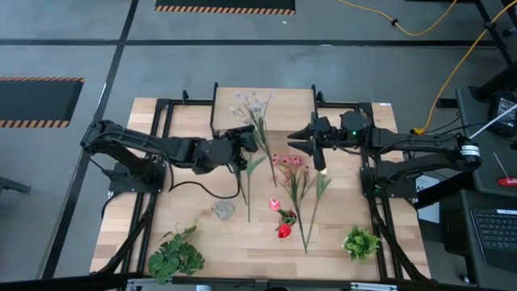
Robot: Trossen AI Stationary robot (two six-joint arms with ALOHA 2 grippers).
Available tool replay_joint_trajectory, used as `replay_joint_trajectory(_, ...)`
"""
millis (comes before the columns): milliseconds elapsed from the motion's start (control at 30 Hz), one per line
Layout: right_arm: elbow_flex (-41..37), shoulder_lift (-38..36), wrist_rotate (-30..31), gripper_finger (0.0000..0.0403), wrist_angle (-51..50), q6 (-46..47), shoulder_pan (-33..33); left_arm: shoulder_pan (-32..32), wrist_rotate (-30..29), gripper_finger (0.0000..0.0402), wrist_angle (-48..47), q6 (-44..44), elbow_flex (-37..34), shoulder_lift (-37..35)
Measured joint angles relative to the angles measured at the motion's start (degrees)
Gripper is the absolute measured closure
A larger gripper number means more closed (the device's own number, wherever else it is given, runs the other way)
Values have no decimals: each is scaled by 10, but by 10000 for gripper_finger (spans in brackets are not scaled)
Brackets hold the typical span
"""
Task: Pick and place flowers into a vace then onto a shelf
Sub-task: Put the white flowers into the red vase
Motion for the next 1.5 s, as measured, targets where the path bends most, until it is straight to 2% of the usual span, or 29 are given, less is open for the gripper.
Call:
replay_joint_trajectory(333,4,23,-17,279,29,15,-3,5,48,398,144,114,0,23)
replay_joint_trajectory(567,82,78,-81,279,-24,15,-3,11,59,398,191,142,0,37)
replay_joint_trajectory(733,119,99,-86,279,-65,14,-3,14,60,398,191,149,0,37)
replay_joint_trajectory(967,120,121,-86,279,-81,15,-2,14,61,398,221,181,0,37)
replay_joint_trajectory(1500,120,123,-86,279,-71,12,0,14,61,398,225,181,0,37)
